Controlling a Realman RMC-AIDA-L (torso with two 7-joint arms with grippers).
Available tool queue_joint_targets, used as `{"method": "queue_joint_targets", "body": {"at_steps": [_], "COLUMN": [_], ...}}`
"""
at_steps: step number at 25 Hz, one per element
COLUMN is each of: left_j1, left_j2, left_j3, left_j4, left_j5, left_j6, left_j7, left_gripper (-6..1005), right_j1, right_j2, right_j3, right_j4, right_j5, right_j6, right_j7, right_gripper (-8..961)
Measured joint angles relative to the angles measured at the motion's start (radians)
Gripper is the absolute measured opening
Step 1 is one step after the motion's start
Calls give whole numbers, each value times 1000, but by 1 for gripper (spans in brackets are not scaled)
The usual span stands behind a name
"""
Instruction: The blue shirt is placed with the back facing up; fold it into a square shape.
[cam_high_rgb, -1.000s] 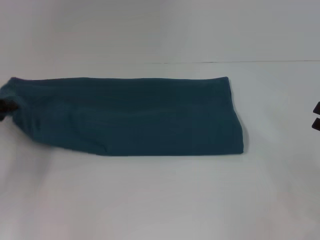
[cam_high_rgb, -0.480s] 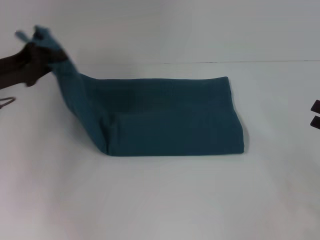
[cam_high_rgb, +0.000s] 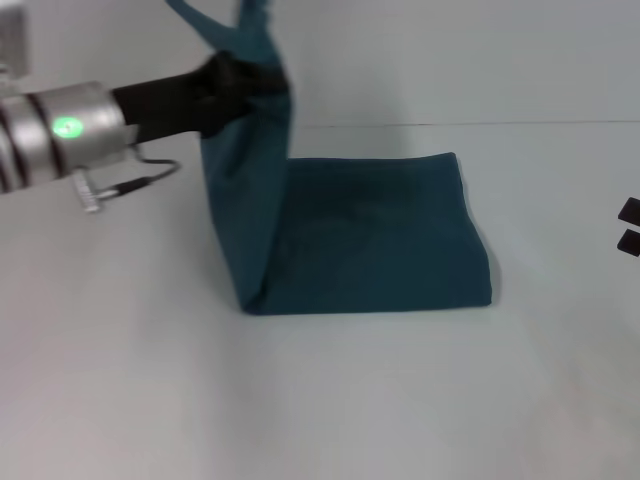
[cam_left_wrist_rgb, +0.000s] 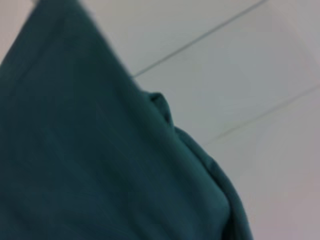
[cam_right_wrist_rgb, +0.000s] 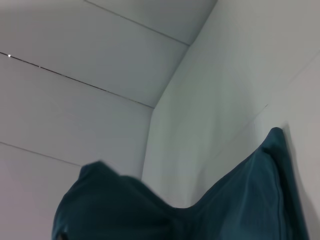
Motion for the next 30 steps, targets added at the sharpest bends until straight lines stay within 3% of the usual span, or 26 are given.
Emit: {"method": "queue_joint_targets", "body": {"at_steps": [3, 8, 16, 21, 24, 30], "left_j1": [-38, -129, -201, -218, -219, -145], "left_j2": [-32, -41, -46, -46, -46, -41], "left_j3": [46, 163, 197, 284, 330, 327], "left_j4": [-43, -245, -416, -414, -386, -302], "left_j5": [-25, -68, -115, -118, -119, -153], "left_j6": [-70, -243, -342, -302, -250, -166], "left_j7": [49, 161, 314, 329, 341, 324], "left_gripper": [27, 26, 26, 87, 207, 375], "right_j1": [4, 7, 9, 7, 6, 5], "right_j2": [0, 3, 9, 9, 9, 2], "right_j3": [-2, -10, -11, -11, -11, -11], "right_j4": [7, 8, 8, 8, 8, 8], "right_j5": [-1, -2, -22, -28, -32, -38], "right_j6": [0, 0, 4, 16, 16, 20], "right_j7": [0, 0, 0, 0, 0, 0], "right_gripper": [640, 640, 640, 640, 640, 639]}}
